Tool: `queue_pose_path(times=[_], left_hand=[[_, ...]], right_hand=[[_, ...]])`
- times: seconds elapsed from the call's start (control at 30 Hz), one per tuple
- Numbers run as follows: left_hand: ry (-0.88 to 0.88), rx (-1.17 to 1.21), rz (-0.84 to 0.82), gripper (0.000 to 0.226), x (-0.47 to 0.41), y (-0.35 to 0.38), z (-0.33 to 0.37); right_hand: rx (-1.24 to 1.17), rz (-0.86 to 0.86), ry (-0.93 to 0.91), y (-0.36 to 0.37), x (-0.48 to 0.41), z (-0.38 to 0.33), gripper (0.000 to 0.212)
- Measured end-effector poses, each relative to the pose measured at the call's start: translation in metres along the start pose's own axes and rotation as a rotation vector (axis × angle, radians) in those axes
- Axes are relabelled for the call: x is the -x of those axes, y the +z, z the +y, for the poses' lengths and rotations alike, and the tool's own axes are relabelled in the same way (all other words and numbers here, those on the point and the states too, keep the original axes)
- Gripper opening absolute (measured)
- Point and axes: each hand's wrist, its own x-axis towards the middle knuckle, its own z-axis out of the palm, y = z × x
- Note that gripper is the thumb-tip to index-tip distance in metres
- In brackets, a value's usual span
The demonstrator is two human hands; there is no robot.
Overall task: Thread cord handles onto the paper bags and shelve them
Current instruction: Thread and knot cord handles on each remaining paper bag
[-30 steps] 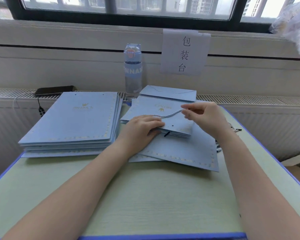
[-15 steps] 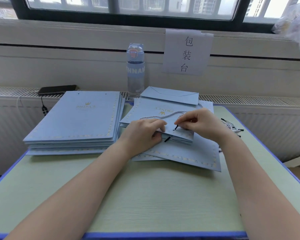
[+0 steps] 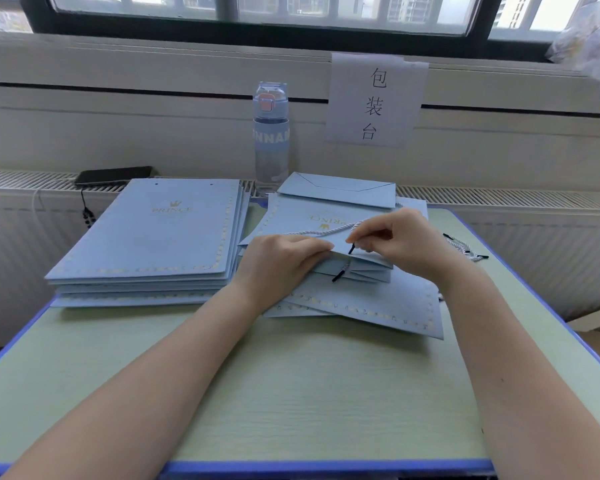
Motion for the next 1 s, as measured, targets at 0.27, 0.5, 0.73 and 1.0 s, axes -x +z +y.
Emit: queue_pose_path(times=[0.27, 0.5, 0.73, 1.0], left_hand=[[-0.014, -0.061, 0.080, 0.020, -0.006, -0.003, 0.006], [-0.191, -0.008, 0.093, 0.022, -0.007, -0.006, 0.005], [-0.265, -0.040, 0.075, 0.029, -0.009, -0.008, 0.008], [-0.482, -0.011, -0.091, 0.018, -0.013, -0.012, 0.011]], right_hand=[[0.008, -0.029, -0.008, -0.003, 0.000, 0.000, 0.017], [-0.058, -0.105, 0.075, -0.007, 0.000, 0.006, 0.029], [-0.143, -0.194, 0.118, -0.009, 0.004, 0.000, 0.005], [-0.083, -0.200, 0.027, 0.005, 0.002, -0.006, 0.042]])
